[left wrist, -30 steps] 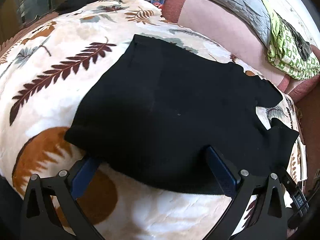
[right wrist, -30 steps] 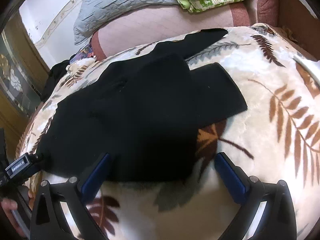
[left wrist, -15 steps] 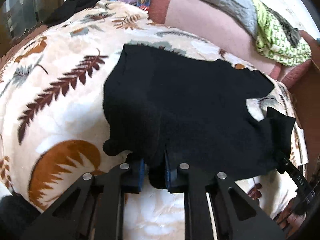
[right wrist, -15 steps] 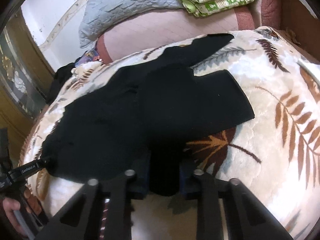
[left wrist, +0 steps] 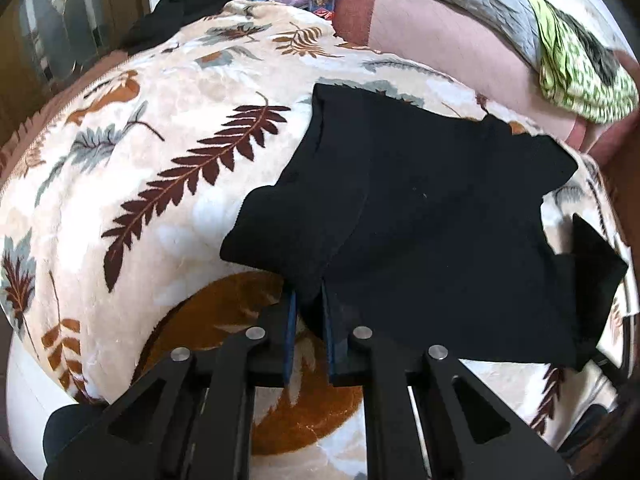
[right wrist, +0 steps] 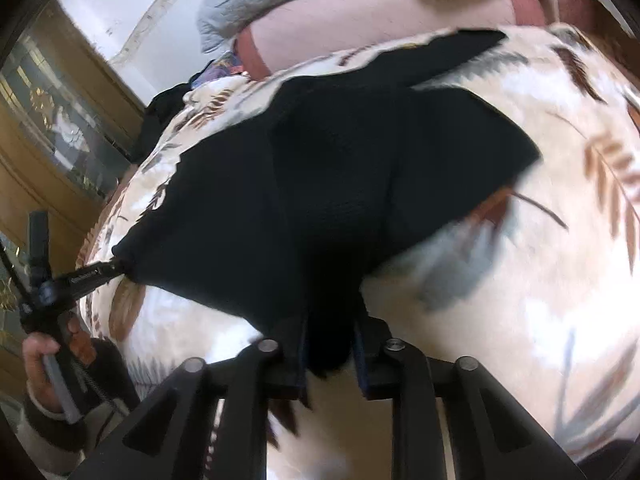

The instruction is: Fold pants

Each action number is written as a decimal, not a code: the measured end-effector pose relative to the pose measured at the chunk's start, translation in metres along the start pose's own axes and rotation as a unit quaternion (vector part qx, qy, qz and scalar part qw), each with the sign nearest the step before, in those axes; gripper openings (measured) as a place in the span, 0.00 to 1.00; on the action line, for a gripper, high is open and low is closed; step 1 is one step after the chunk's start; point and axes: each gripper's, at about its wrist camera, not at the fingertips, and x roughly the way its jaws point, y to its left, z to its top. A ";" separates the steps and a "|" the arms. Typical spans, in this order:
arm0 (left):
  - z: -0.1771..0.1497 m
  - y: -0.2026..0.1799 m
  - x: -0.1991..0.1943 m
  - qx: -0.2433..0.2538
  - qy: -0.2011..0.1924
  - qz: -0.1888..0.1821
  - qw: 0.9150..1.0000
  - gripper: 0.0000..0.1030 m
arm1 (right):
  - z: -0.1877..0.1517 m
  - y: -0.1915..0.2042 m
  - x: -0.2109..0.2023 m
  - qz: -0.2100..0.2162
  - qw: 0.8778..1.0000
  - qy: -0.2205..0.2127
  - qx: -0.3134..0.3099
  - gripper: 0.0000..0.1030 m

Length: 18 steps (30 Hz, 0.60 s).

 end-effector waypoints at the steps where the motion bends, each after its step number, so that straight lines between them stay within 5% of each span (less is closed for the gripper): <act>1: 0.000 -0.001 0.001 0.001 -0.001 -0.001 1.000 0.09 | 0.001 -0.008 -0.009 0.002 1.000 -0.014 0.010 0.35; 3: 0.002 0.002 0.003 -0.005 0.003 -0.005 1.000 0.09 | 0.011 -0.028 -0.028 -0.016 0.998 -0.046 0.034 0.49; 7: 0.003 0.005 0.009 -0.021 0.012 -0.011 1.000 0.09 | 0.039 -0.059 -0.032 -0.056 0.994 -0.074 0.064 0.49; 13: 0.002 0.002 0.012 -0.018 0.013 -0.002 1.000 0.09 | 0.079 -0.080 0.028 -0.105 0.989 -0.066 0.086 0.48; 14: 0.002 0.002 0.012 -0.017 0.014 -0.001 1.000 0.09 | 0.079 -0.081 0.030 -0.111 0.987 -0.081 0.084 0.44; 16: 0.003 0.001 0.012 -0.016 0.014 0.001 1.000 0.09 | 0.083 -0.086 0.030 -0.113 0.986 -0.090 0.079 0.11; 18: 0.003 0.001 0.012 -0.017 0.014 0.000 1.000 0.09 | 0.083 -0.086 0.023 -0.088 0.988 -0.087 0.087 0.07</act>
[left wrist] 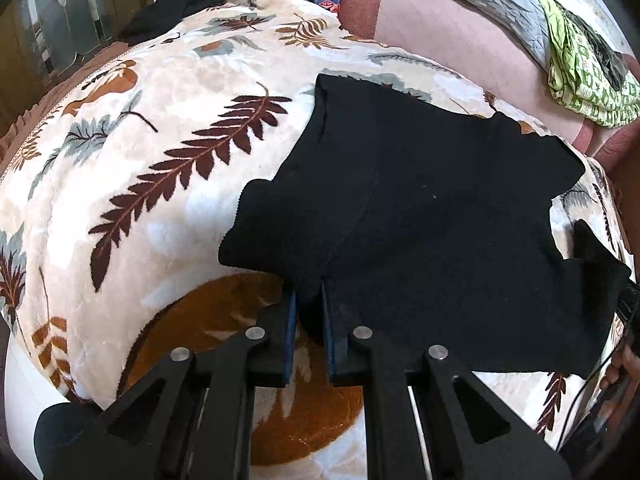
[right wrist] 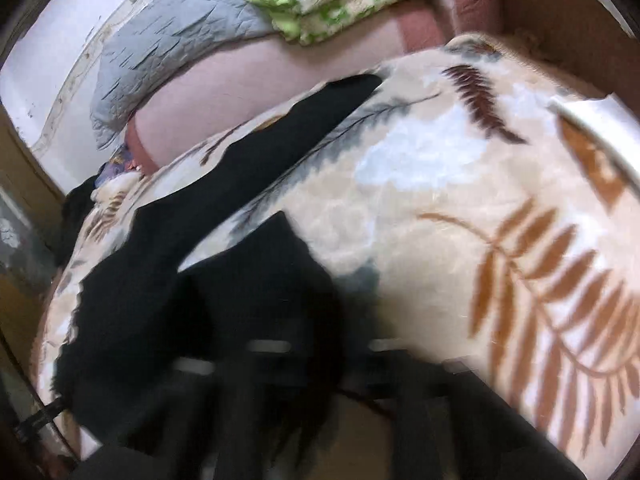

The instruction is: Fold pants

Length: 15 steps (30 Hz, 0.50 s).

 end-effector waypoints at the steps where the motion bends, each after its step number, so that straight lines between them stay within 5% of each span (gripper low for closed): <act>1: 0.000 0.000 0.000 -0.001 0.000 -0.002 1.000 0.09 | 0.000 0.000 -0.013 0.000 1.000 -0.015 -0.008 0.07; 5: 0.000 0.004 -0.004 -0.012 0.000 -0.015 1.000 0.09 | -0.004 -0.014 -0.074 -0.038 0.997 -0.067 -0.015 0.07; 8: -0.002 0.003 -0.004 -0.012 0.000 -0.018 1.000 0.09 | -0.012 -0.045 -0.114 -0.107 0.991 -0.078 -0.004 0.07; 15: -0.006 0.008 -0.007 -0.013 0.006 -0.018 1.000 0.13 | -0.037 -0.090 -0.090 -0.150 0.988 0.025 0.024 0.09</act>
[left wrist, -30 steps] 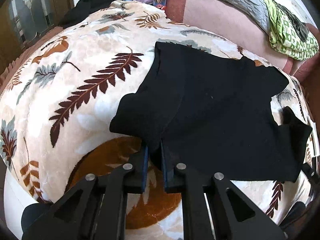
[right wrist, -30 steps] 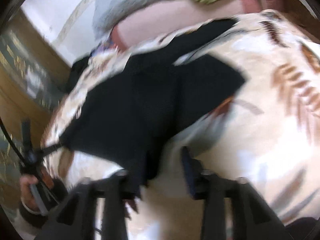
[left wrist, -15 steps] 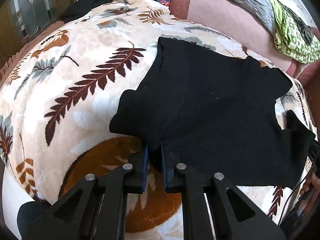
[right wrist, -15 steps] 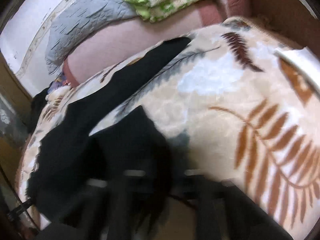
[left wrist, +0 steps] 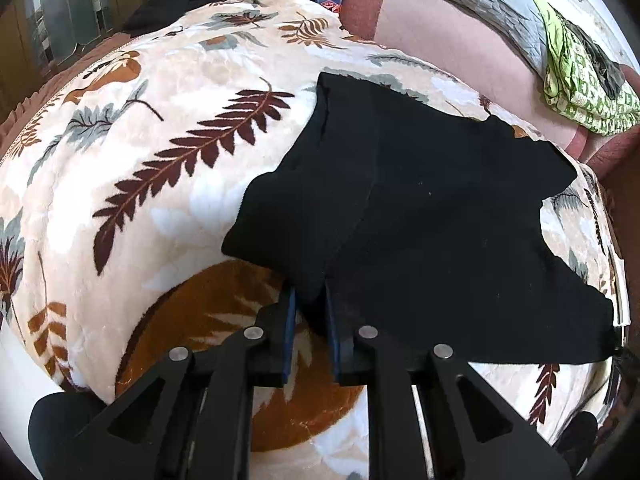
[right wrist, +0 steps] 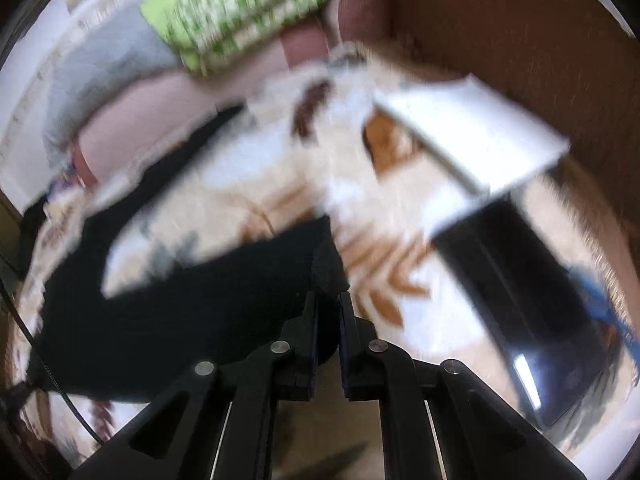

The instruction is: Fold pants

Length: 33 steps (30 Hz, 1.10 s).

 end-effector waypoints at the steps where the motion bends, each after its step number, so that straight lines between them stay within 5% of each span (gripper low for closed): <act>1: 0.000 0.002 -0.002 0.000 0.002 -0.001 1.000 0.13 | -0.001 0.000 -0.001 -0.002 1.000 -0.006 -0.002 0.13; 4: 0.001 0.005 -0.009 0.008 0.009 0.004 1.000 0.21 | 0.006 0.004 -0.013 0.002 1.000 -0.027 0.000 0.16; 9: 0.015 0.004 -0.024 0.037 -0.010 0.018 0.999 0.51 | 0.027 0.046 -0.033 0.075 0.994 -0.070 -0.045 0.47; 13: 0.041 -0.009 -0.029 0.072 -0.037 0.010 0.997 0.68 | 0.047 0.104 -0.021 0.149 0.980 -0.062 -0.115 0.48; 15: 0.055 -0.020 -0.027 0.099 -0.044 -0.006 0.994 0.77 | 0.058 0.140 -0.011 0.180 0.969 -0.058 -0.160 0.48; 21: 0.107 -0.062 0.003 0.206 -0.055 -0.063 0.975 0.79 | 0.098 0.243 0.031 0.202 0.922 -0.068 -0.324 0.66; 27: 0.157 -0.090 0.056 0.300 -0.010 -0.094 0.949 0.80 | 0.117 0.322 0.090 0.164 0.861 -0.035 -0.480 0.74; 33: 0.186 -0.100 0.108 0.348 0.058 -0.090 0.931 0.80 | 0.129 0.352 0.136 0.148 0.820 -0.010 -0.553 0.76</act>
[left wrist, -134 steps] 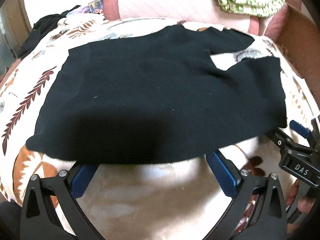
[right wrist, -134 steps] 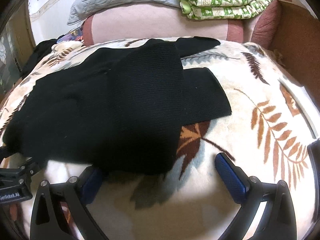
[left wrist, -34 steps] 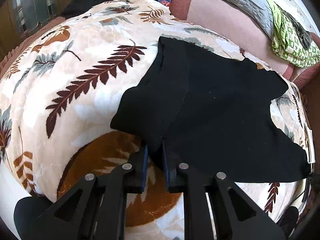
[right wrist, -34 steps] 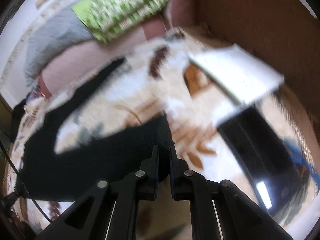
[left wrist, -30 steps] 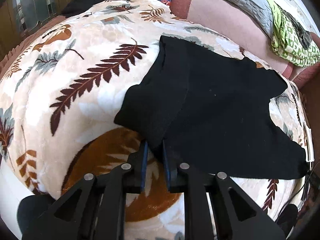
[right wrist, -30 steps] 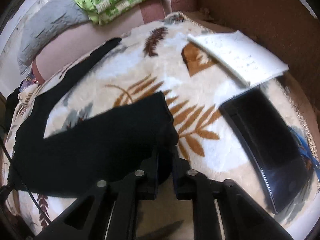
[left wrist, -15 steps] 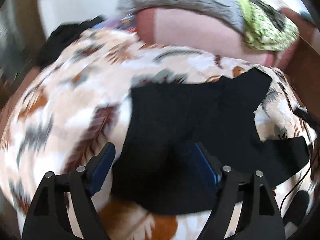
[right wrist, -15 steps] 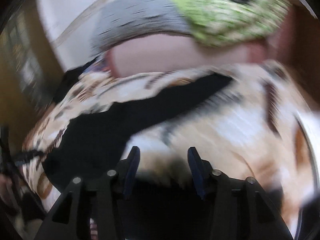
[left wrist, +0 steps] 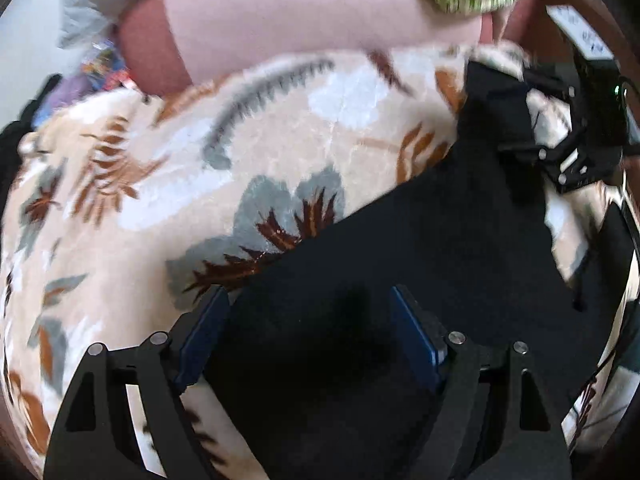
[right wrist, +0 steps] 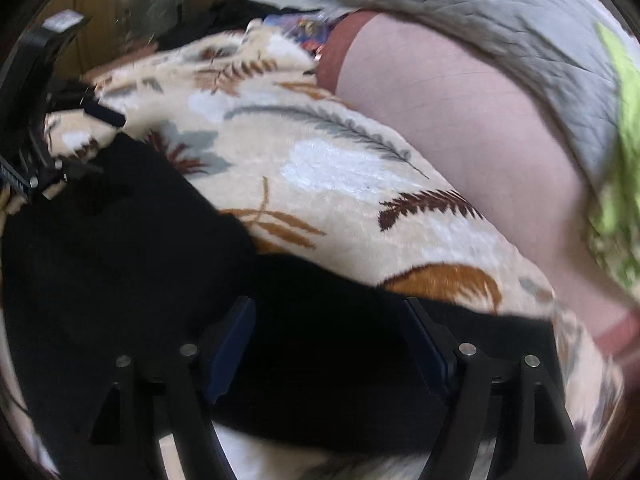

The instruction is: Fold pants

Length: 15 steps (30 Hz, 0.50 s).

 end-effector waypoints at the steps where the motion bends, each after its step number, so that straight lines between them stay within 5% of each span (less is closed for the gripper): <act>1: 0.004 0.001 0.010 0.008 0.018 0.003 1.000 0.80 | 0.003 0.000 0.007 0.003 1.000 0.009 -0.014 0.76; 5: 0.011 -0.001 0.030 0.034 0.033 0.014 0.999 0.80 | 0.007 -0.002 0.034 0.022 0.998 0.044 -0.041 0.79; 7: 0.013 -0.002 0.032 0.029 0.024 0.012 0.999 0.80 | 0.007 -0.003 0.035 0.036 0.998 0.041 -0.030 0.73; 9: 0.014 -0.003 0.034 0.025 0.021 0.012 0.999 0.78 | 0.004 0.000 0.030 0.070 0.997 0.033 -0.025 0.29; 11: 0.014 -0.005 0.031 0.016 0.016 -0.014 1.000 0.47 | -0.003 0.008 0.020 0.046 0.998 0.024 -0.032 0.06; 12: 0.014 -0.007 0.029 0.012 0.012 -0.022 1.000 0.43 | -0.007 0.010 0.015 0.040 0.999 0.020 -0.029 0.04; 14: 0.010 -0.014 0.021 0.018 0.002 -0.001 1.000 0.13 | -0.017 0.011 -0.002 0.019 1.000 0.004 -0.020 0.03; 15: 0.008 -0.016 0.017 0.018 -0.001 0.012 1.000 0.06 | -0.020 0.013 -0.011 0.010 1.000 -0.003 -0.015 0.03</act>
